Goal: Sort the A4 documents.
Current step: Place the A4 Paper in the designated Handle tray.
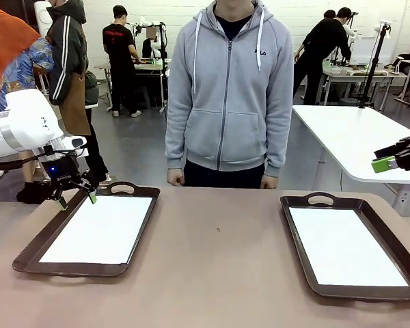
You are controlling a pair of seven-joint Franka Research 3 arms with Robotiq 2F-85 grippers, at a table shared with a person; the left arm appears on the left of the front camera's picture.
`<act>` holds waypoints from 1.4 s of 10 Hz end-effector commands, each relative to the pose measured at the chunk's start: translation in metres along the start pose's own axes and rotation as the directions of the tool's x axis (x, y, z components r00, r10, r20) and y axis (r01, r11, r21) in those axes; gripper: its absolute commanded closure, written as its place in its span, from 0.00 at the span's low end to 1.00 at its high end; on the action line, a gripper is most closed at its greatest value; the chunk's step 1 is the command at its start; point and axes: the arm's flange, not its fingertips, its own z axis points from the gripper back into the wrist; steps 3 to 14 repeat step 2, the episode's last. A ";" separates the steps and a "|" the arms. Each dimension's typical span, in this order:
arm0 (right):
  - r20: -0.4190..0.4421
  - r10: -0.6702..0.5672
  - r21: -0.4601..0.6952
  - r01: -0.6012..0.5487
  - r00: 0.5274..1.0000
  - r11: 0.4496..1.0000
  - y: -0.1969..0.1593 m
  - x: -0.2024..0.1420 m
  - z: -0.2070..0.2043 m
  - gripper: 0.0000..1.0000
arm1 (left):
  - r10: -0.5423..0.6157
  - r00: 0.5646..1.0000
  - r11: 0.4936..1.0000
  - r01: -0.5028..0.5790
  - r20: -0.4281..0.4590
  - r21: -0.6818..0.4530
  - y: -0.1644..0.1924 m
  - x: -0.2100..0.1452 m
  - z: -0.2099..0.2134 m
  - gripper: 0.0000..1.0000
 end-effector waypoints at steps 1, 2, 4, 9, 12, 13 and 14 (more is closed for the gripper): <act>0.002 0.000 0.005 0.000 1.000 1.000 0.000 0.000 -0.001 0.00 | -0.006 1.000 1.000 0.006 0.012 0.016 0.000 0.001 0.002 0.00; 0.002 0.000 0.005 0.000 1.000 1.000 0.000 0.000 -0.001 0.00 | -0.006 1.000 1.000 0.006 0.012 0.016 0.000 0.001 0.002 0.00; 0.002 0.000 0.005 0.000 1.000 1.000 0.000 0.000 -0.001 0.00 | -0.006 1.000 1.000 0.006 0.012 0.016 0.000 0.001 0.002 0.00; 0.002 0.000 0.005 0.000 1.000 1.000 0.000 0.000 -0.001 0.00 | -0.006 1.000 1.000 0.006 0.012 0.016 0.000 0.001 0.002 0.00; 0.002 0.000 0.005 0.000 1.000 1.000 0.000 0.000 -0.001 0.00 | -0.006 1.000 1.000 0.006 0.012 0.016 0.000 0.001 0.002 0.00; 0.002 0.000 0.005 0.000 1.000 1.000 0.000 0.000 -0.001 0.00 | -0.006 1.000 1.000 0.006 0.012 0.016 0.000 0.001 0.002 0.00; 0.002 0.000 0.005 0.000 1.000 1.000 0.000 0.000 -0.001 0.00 | -0.006 1.000 1.000 0.006 0.012 0.016 0.000 0.001 0.002 0.00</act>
